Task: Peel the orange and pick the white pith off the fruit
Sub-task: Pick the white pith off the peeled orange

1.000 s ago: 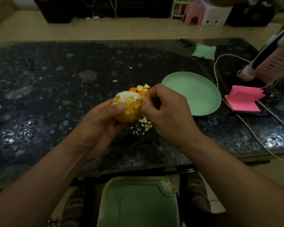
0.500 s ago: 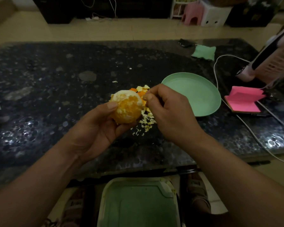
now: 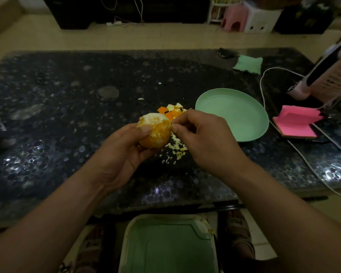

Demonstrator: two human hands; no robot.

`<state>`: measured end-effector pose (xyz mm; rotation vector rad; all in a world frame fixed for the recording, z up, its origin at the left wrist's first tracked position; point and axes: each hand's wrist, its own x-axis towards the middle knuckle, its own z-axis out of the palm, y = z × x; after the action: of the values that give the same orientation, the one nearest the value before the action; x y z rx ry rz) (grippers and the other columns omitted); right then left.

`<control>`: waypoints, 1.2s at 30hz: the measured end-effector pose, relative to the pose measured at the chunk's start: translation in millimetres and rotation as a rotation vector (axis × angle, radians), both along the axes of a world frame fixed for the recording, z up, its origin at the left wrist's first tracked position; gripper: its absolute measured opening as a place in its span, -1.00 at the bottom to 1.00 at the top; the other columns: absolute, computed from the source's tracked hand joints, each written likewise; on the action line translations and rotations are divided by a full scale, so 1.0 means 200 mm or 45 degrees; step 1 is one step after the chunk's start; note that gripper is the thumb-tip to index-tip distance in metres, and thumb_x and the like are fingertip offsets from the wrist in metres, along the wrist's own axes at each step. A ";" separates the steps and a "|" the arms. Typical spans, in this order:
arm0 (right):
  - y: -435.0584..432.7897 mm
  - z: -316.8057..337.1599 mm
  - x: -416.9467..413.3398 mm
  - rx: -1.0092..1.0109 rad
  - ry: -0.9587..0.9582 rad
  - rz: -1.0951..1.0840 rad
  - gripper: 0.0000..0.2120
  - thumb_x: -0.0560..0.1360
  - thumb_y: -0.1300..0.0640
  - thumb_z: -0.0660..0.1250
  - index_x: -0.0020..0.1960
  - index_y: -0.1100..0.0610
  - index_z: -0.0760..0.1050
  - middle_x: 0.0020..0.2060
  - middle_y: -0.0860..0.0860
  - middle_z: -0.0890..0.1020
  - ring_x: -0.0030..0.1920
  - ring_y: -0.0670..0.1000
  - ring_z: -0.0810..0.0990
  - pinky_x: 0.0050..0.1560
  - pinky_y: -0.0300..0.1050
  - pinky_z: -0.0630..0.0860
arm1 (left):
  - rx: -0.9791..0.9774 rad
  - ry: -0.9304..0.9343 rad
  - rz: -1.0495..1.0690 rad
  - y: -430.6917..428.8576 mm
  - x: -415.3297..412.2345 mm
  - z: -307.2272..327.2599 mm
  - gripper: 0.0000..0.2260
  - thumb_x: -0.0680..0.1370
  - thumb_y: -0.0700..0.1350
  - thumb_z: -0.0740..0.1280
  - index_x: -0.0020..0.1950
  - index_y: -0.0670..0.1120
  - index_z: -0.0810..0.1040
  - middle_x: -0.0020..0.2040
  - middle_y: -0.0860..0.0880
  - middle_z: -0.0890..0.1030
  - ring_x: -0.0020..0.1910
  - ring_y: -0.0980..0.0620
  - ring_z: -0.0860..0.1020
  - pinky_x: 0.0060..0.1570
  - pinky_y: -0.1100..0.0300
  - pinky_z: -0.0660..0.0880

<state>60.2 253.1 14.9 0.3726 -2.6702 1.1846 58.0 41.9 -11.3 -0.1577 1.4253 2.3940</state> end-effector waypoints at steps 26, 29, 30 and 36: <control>0.02 0.03 0.01 -0.022 0.082 0.048 -0.95 0.61 0.12 0.43 0.02 0.04 0.68 -0.26 -0.21 0.61 -0.23 -0.18 0.58 -0.22 -0.39 0.41 | -0.008 0.026 0.032 0.02 0.01 0.01 -0.53 0.53 -0.08 0.39 0.39 -0.28 0.55 0.33 -0.25 0.65 0.27 -0.17 0.65 0.29 -0.04 0.60; 0.02 0.03 0.02 0.029 0.074 0.088 -0.93 0.62 0.08 0.44 0.08 0.03 0.67 -0.19 -0.20 0.64 -0.19 -0.20 0.58 -0.19 -0.41 0.42 | -0.041 0.042 0.031 0.01 0.00 0.02 -0.47 0.52 -0.08 0.40 0.43 -0.31 0.50 0.33 -0.26 0.65 0.25 -0.16 0.66 0.30 -0.04 0.58; 0.02 0.04 0.02 0.060 0.082 0.090 -0.92 0.62 0.06 0.43 0.08 0.03 0.67 -0.17 -0.18 0.66 -0.18 -0.18 0.59 -0.19 -0.37 0.44 | -0.055 0.050 0.029 0.01 0.00 0.02 -0.47 0.52 -0.08 0.41 0.43 -0.31 0.50 0.32 -0.25 0.66 0.24 -0.16 0.66 0.29 -0.03 0.59; 0.03 0.03 0.02 0.225 0.174 0.105 -0.93 0.63 0.09 0.40 0.00 0.06 0.63 -0.20 -0.09 0.63 -0.19 -0.07 0.54 -0.16 -0.01 0.53 | -0.163 0.096 0.011 0.00 0.02 0.01 -0.45 0.46 -0.07 0.51 0.39 -0.27 0.53 0.26 -0.22 0.69 0.14 -0.10 0.69 0.14 0.05 0.68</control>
<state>63.3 258.6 21.8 0.5750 -2.6691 0.9096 61.2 41.8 -9.8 -0.1068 1.6157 2.3386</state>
